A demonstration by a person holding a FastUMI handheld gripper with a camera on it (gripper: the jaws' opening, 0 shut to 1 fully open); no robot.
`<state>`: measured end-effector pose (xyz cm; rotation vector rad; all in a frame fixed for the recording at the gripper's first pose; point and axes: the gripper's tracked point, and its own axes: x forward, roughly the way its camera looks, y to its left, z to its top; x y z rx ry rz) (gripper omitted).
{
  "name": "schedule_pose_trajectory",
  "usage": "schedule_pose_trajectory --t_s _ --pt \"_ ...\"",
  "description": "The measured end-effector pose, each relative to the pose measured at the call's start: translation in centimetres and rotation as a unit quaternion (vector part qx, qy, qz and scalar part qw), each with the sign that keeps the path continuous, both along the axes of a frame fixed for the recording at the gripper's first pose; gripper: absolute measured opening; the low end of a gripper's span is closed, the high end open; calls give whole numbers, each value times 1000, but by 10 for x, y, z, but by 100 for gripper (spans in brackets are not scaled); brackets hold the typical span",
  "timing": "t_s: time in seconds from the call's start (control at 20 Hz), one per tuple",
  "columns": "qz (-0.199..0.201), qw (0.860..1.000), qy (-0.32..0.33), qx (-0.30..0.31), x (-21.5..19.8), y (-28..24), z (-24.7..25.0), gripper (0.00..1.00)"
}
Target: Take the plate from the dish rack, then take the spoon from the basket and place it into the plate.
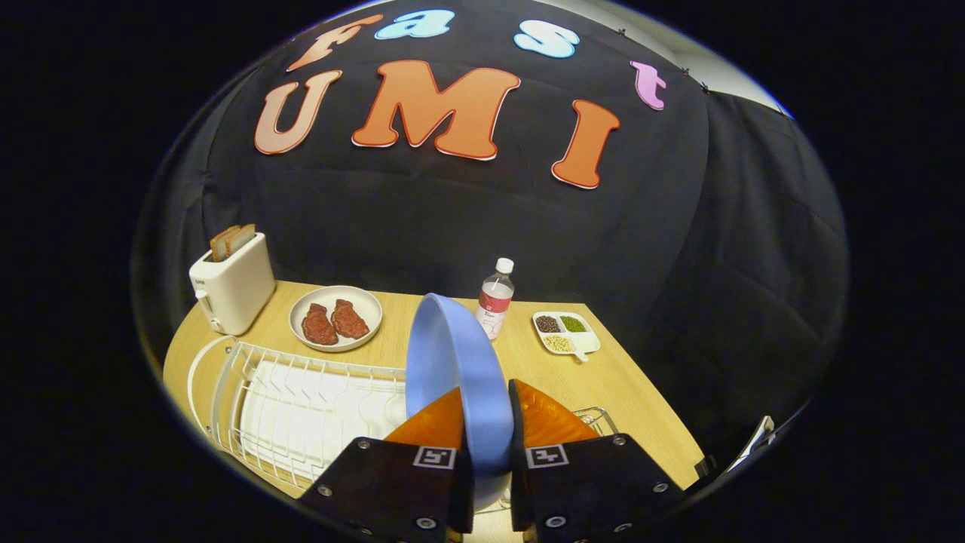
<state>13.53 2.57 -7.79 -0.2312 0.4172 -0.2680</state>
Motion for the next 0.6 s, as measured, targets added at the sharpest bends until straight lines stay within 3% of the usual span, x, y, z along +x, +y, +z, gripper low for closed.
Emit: schedule_pose_trajectory --t_s 0.25,0.6 --pt "16 1000 -4 4 -34 3 9 19" --pt "19 996 6 91 -102 -3 0 19"
